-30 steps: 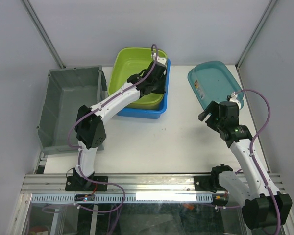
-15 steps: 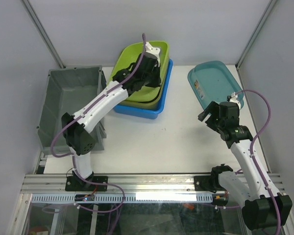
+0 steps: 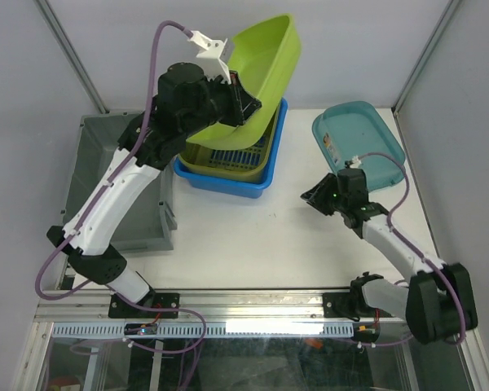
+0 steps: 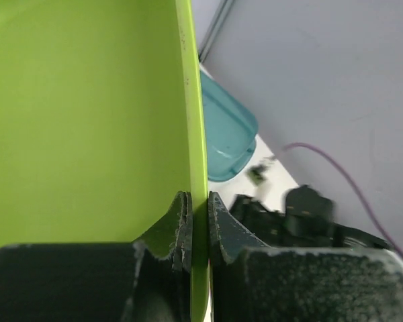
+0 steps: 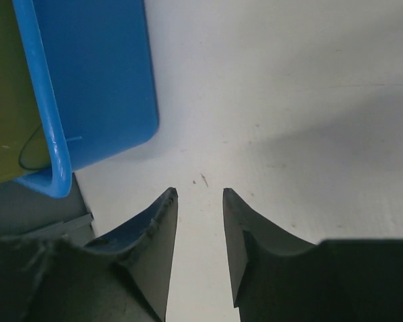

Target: Turn the large container upside down

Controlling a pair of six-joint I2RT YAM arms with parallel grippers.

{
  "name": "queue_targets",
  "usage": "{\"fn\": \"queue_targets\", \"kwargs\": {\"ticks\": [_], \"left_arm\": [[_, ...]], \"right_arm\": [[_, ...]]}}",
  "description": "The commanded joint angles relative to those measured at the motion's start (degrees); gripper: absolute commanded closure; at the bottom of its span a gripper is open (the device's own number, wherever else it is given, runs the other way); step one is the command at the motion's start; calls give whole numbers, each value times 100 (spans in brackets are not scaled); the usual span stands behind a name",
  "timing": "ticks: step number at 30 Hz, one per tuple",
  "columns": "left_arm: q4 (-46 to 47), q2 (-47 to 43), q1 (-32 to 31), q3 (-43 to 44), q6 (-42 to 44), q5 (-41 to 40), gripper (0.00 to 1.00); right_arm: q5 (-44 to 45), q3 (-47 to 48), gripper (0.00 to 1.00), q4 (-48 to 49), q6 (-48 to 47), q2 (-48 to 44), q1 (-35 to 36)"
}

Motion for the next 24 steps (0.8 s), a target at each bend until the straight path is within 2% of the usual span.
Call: {"fn": "queue_targets", "kwargs": {"ticks": [1, 8, 12, 16, 20, 23, 24], "left_arm": [[814, -545, -52, 128, -117, 743, 100], [1221, -943, -69, -241, -530, 1291, 100], [1299, -943, -79, -324, -618, 1357, 100], [1368, -1142, -81, -498, -691, 1484, 100], [1701, -1171, -82, -782, -860, 1682, 100], [1992, -1126, -93, -883, -1057, 1985, 100], [2152, -1115, -94, -964, -1176, 2116, 100]], "right_arm": [[-218, 725, 64, 1437, 519, 1109, 462], [-725, 2157, 63, 2023, 856, 3205, 1034], [-1012, 2892, 62, 1513, 715, 3739, 1088], [-646, 2564, 59, 1081, 384, 3137, 696], [-199, 2066, 50, 185, -171, 1848, -19], [871, 1956, 41, -772, -848, 625, -370], [1426, 2001, 33, -1203, -960, 218, -457]]}}
